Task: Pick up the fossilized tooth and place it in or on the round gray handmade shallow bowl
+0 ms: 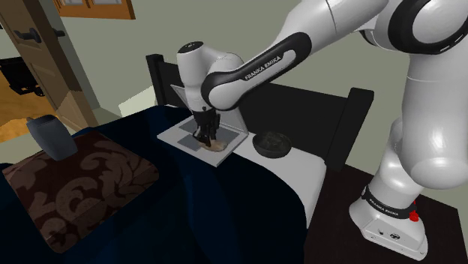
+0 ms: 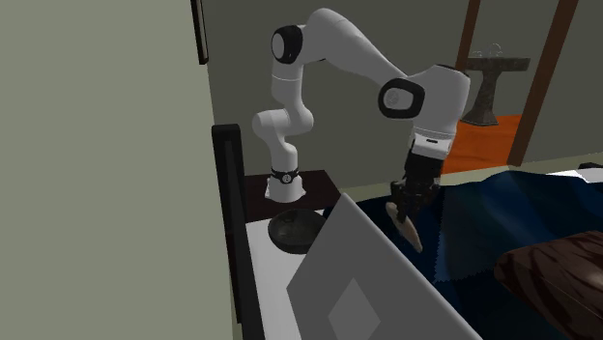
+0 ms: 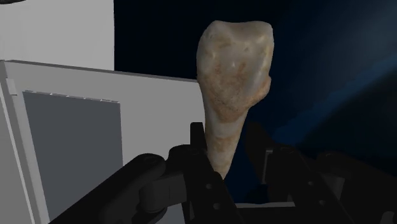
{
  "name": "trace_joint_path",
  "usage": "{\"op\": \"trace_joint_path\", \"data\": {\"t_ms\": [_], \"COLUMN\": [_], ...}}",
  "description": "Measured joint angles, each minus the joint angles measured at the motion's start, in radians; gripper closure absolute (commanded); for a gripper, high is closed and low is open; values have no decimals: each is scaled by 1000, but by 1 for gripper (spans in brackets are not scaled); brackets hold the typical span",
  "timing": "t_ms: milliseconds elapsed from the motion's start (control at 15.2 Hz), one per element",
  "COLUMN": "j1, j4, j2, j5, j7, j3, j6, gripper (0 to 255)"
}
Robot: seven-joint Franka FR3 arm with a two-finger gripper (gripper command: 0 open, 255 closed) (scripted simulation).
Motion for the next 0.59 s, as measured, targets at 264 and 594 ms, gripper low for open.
{"op": "trace_joint_path", "data": {"t_ms": [264,594], "j1": [-8,-55], "j4": [3,-183], "j2": [-29,-175], "j5": [11,40], "j7": [-20,-87], "j3": [-1,-21], "j6": [-29,29], "gripper": [255,255]}}
